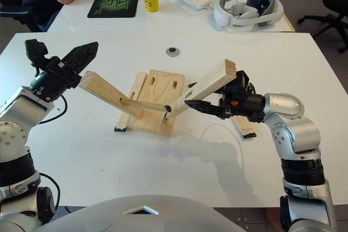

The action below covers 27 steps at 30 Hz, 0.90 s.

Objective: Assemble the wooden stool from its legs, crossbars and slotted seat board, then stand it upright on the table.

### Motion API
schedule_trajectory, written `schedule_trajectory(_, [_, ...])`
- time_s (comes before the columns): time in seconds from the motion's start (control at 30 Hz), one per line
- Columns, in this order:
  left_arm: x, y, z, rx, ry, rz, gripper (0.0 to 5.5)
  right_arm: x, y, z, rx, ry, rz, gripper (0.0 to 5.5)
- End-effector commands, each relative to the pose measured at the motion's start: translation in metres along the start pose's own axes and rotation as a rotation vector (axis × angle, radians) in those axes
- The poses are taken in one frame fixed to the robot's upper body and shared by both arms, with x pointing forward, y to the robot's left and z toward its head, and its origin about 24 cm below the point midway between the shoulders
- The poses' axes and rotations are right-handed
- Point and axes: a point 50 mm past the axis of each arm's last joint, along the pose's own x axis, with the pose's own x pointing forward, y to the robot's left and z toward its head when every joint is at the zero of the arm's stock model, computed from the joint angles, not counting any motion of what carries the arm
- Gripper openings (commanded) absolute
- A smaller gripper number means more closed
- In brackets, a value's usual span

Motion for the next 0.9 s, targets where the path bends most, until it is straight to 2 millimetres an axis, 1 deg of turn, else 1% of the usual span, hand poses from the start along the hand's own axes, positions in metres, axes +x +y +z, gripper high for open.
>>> schedule_trajectory(0.03, [0.002,-0.004,0.002,0.014,-0.004,-0.007,3.05,0.004,0.001,-0.006,-0.016,-0.007,-0.028,2.05])
schedule_trajectory(0.2, [0.003,-0.005,0.002,0.013,-0.009,-0.009,3.05,0.013,0.009,-0.019,0.000,-0.016,-0.035,2.05])
schedule_trajectory(0.43, [0.005,-0.006,0.004,0.014,-0.010,-0.018,3.05,0.015,0.009,-0.032,-0.009,0.012,-0.053,2.05])
schedule_trajectory(0.77, [0.006,-0.007,0.005,0.016,-0.019,-0.023,3.05,0.006,0.008,-0.031,-0.011,0.082,0.002,2.05])
schedule_trajectory(0.9, [0.005,-0.008,0.006,0.014,-0.025,-0.024,3.05,0.006,0.005,-0.030,-0.017,0.098,-0.012,2.05])
